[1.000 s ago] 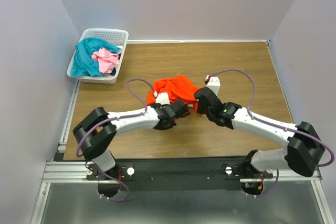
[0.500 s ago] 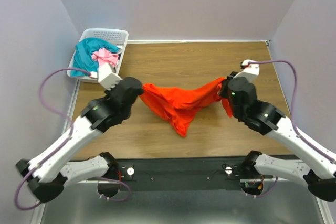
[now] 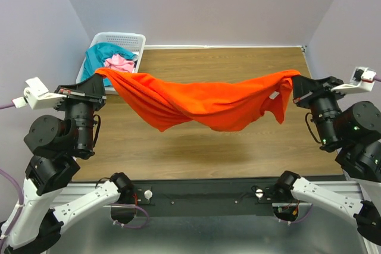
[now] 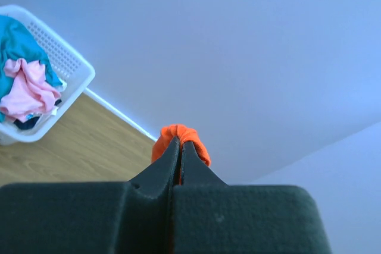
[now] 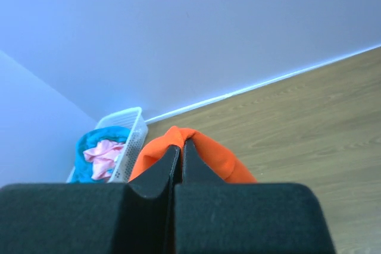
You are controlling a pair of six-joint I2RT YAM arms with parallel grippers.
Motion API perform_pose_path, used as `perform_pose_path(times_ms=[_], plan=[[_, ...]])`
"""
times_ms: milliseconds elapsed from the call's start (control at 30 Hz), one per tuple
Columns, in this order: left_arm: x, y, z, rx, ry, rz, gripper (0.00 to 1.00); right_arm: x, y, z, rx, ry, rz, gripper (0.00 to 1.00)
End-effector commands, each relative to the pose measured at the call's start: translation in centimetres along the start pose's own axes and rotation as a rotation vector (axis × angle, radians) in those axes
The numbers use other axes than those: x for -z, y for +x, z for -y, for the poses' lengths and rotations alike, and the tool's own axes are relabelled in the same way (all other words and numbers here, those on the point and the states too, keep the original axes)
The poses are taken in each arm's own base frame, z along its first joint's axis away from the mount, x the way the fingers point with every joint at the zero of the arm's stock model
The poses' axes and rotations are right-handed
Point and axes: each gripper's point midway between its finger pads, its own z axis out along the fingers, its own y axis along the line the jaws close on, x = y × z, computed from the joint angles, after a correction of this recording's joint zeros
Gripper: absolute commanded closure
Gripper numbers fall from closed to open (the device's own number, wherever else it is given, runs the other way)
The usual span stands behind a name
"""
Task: Fold and stack the t-shirts
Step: Flatten the tshirt out
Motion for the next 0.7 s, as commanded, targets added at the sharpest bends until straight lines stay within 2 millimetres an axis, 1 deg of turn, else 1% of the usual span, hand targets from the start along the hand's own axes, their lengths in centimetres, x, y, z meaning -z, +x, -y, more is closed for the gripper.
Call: perform_pose_path(times_ms=[0,67,100,133,200,300,333,367,400,433,500,533,567,600,633,667], plan=[[-0.2,-1.3,0.6,-0.025,0.019,0.048,1.00,0.8,-0.1,-0.2,0.012,-0.045,-0.019,0.95],[-0.6,-1.2,0.2,-0.037,-0.019,0.058,1.00,0.8,-0.1,0.2,0.020,-0.024,-0.018,0.95],[-0.7,-1.1,0.0,-0.054,-0.048,0.055,1.00,0.9,-0.4,0.3,0.017,-0.016,-0.015,0.95],[-0.8,-1.6,-0.5,-0.037,-0.090,0.076,1.00,1.0,-0.6,0.8,0.021,0.004,-0.012,0.95],[-0.6,-2.3,-0.9,-0.035,-0.116,0.087,1.00,1.6,-1.6,1.3,0.000,0.019,0.007,0.95],[0.1,-3.4,-0.8,-0.017,-0.085,0.098,1.00,2.4,-2.1,1.9,-0.023,0.020,0.016,0.95],[0.6,-4.3,-0.8,0.012,-0.064,0.115,1.00,3.1,-2.8,2.0,-0.038,-0.005,0.027,0.95],[0.9,-4.6,-0.8,0.018,-0.047,0.117,1.00,3.7,-3.1,2.1,-0.039,-0.021,0.025,0.95],[1.5,-5.4,-1.1,0.023,-0.035,0.128,1.00,4.3,-3.6,2.3,-0.055,-0.035,0.032,0.95],[1.8,-5.7,-1.3,0.032,-0.034,0.129,1.00,5.6,-4.7,2.6,-0.095,-0.070,0.056,0.95],[2.3,-6.1,-1.5,0.047,-0.020,0.124,1.00,6.7,-5.5,2.7,-0.121,-0.107,0.071,0.95],[2.6,-6.3,-1.6,0.057,-0.009,0.128,1.00,7.1,-5.5,2.5,-0.128,-0.140,0.068,0.95],[2.8,-6.3,-1.3,0.062,0.015,0.120,1.00,7.4,-5.4,2.4,-0.128,-0.156,0.064,0.95],[2.8,-6.4,-0.9,0.070,0.035,0.124,1.00,7.4,-5.2,2.2,-0.123,-0.166,0.052,0.95],[2.8,-6.2,-0.6,0.066,0.056,0.115,1.00,7.3,-4.5,1.6,-0.110,-0.190,0.023,0.95],[2.7,-6.0,-0.1,0.063,0.072,0.109,1.00,6.8,-4.0,1.1,-0.094,-0.190,-0.001,0.95]])
